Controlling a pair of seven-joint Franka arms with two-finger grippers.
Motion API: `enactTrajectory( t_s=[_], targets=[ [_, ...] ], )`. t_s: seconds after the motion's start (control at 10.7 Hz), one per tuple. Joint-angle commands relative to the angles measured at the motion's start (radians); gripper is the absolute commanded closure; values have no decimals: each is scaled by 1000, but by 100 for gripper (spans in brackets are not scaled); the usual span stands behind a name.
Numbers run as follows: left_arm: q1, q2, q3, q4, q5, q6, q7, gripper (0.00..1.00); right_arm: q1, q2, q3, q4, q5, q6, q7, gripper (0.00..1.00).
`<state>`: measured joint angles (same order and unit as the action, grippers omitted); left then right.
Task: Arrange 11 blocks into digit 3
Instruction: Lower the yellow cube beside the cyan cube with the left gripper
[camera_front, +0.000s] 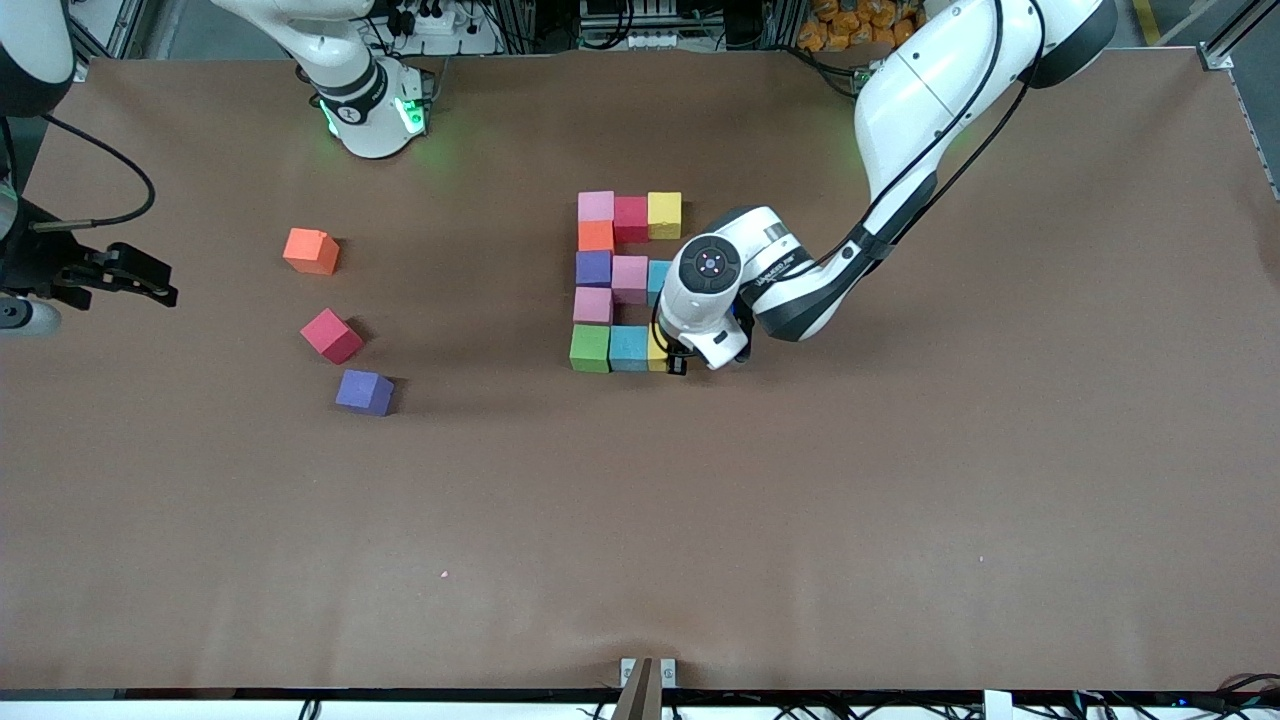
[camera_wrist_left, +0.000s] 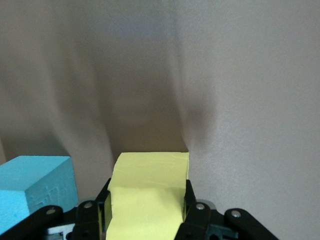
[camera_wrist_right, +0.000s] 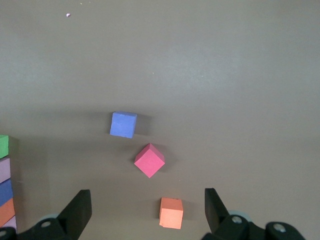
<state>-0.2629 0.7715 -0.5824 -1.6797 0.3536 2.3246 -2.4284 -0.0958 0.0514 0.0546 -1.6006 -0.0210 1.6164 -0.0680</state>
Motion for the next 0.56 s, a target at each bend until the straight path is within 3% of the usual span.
enactTrajectory(
  t_s=[0.0,0.09,0.47],
  targets=[
    [-16,5,10,15,-10,5,-3,20,-9,-4,8,7,-4,-3,-10,0],
    [-15,-1,10,14,5,4,0,0,-7,-2,8,7,-4,11,-9,0],
    [13,-75,7,15,19,-30,11,0,-7,-10,11,7,-4,-6,-10,0]
  ],
)
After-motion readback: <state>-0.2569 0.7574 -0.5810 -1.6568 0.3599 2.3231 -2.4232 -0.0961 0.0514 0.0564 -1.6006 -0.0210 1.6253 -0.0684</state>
